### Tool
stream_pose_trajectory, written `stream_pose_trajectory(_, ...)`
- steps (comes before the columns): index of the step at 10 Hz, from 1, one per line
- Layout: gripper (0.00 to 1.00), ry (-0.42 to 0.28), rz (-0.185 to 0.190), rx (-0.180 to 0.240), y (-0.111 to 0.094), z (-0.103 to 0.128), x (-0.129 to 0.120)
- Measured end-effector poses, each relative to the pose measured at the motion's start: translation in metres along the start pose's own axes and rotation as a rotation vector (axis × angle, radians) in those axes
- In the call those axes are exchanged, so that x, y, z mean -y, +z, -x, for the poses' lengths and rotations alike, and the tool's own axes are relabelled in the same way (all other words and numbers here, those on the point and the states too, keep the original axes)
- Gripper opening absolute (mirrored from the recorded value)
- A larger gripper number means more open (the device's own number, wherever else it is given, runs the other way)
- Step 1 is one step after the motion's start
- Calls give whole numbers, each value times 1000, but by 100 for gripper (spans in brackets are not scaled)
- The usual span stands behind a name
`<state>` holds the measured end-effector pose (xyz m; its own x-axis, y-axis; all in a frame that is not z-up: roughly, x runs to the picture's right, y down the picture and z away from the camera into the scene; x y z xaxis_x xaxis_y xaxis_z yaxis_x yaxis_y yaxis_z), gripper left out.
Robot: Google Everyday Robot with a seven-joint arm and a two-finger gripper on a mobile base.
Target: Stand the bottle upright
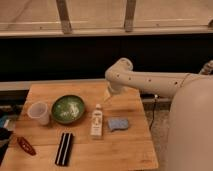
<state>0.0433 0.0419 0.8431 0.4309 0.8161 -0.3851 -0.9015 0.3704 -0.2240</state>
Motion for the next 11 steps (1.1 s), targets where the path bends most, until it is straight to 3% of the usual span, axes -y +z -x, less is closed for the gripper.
stream_pose_trajectory(4,80,2,-2,-4,0,-1,4)
stream_pose_trajectory(6,80,14,16,-42,8,-5,8)
stream_pose_trajectory(7,80,30,45,-68,18,-10,9)
stream_pose_trajectory(8,80,61,96,-97,34,-18,5)
stream_pose_trajectory(10,80,100,138,-103,45,-27,-3)
stream_pose_trajectory(11,80,106,139,-101,45,-27,-2)
